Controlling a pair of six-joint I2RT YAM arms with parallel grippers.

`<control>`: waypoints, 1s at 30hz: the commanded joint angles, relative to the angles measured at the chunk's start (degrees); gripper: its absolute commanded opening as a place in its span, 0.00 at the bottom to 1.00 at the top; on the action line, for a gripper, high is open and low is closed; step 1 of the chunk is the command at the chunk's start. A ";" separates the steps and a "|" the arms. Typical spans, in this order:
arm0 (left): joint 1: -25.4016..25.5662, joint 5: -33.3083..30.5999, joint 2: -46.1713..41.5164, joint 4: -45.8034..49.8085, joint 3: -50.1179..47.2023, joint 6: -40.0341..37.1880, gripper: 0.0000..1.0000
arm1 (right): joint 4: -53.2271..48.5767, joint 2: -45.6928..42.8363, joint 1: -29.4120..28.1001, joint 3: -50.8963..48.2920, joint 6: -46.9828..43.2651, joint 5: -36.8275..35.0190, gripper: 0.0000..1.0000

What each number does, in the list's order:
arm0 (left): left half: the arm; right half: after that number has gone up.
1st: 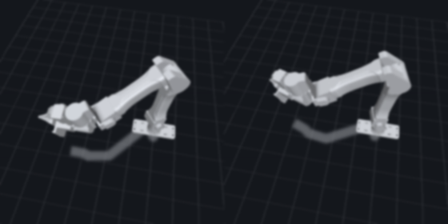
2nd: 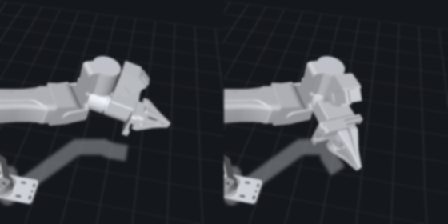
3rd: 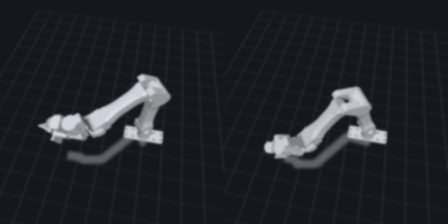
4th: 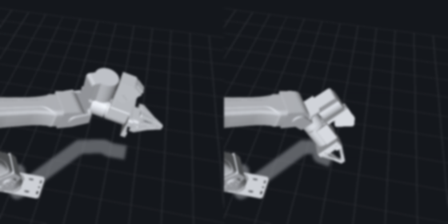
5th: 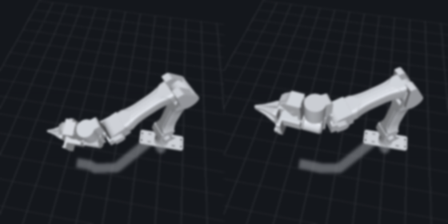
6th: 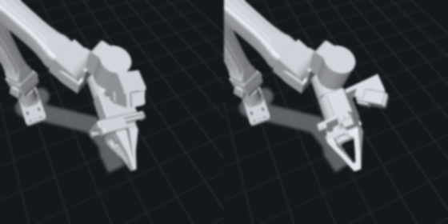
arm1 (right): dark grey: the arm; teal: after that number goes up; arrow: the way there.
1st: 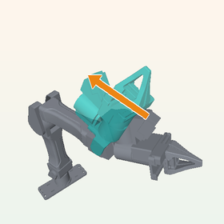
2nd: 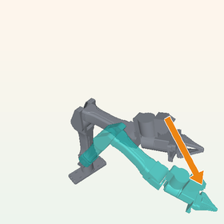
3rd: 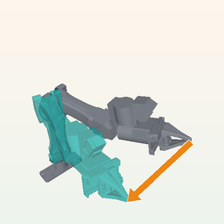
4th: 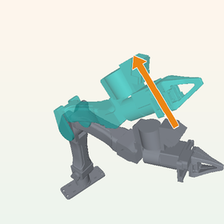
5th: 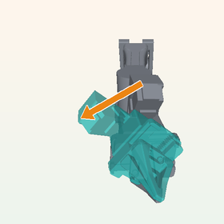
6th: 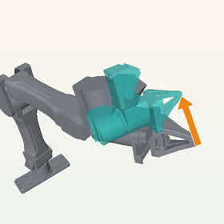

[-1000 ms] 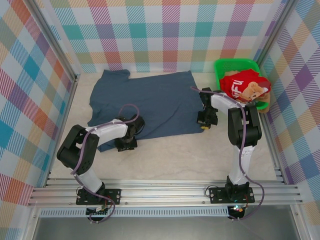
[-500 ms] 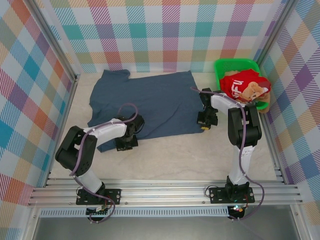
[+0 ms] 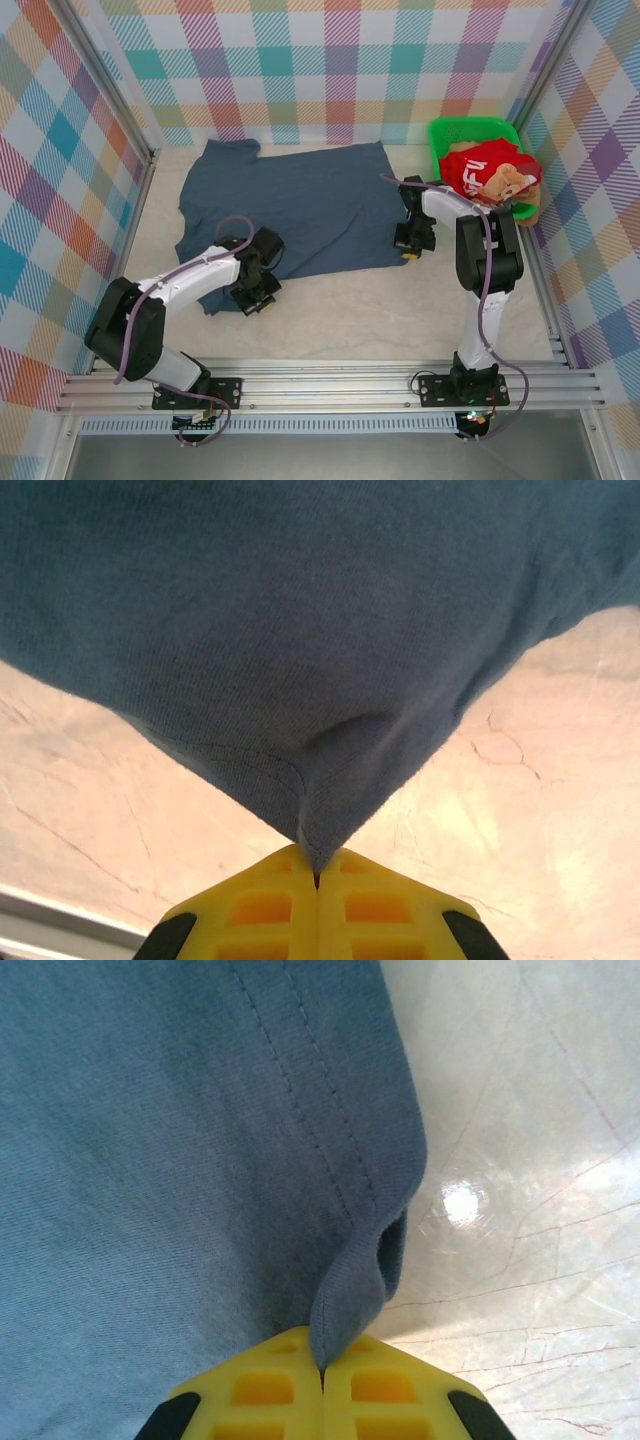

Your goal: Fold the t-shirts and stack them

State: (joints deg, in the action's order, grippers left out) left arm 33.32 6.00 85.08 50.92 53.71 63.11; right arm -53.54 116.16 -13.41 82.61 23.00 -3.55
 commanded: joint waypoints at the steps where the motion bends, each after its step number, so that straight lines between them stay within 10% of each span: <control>1: 1.37 4.47 1.96 2.70 1.40 5.92 0.00 | -0.86 0.38 0.40 0.98 -1.38 0.95 0.00; 20: 1.84 22.83 7.58 -5.74 2.67 14.64 0.00 | -0.89 0.83 0.40 0.30 -2.02 0.70 0.00; 25: -0.68 18.22 6.99 4.69 8.51 4.33 0.44 | -1.21 0.06 0.40 -0.51 -1.60 -1.10 0.00; 30: -7.91 10.23 1.11 10.80 10.09 1.16 0.50 | -1.45 -1.68 0.40 -1.30 -1.75 -2.95 0.00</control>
State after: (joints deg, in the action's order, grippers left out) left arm 29.39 21.71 90.54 54.30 63.05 67.81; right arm -53.58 115.98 -13.41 82.21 21.74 -4.75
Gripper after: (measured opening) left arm 0.497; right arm 0.052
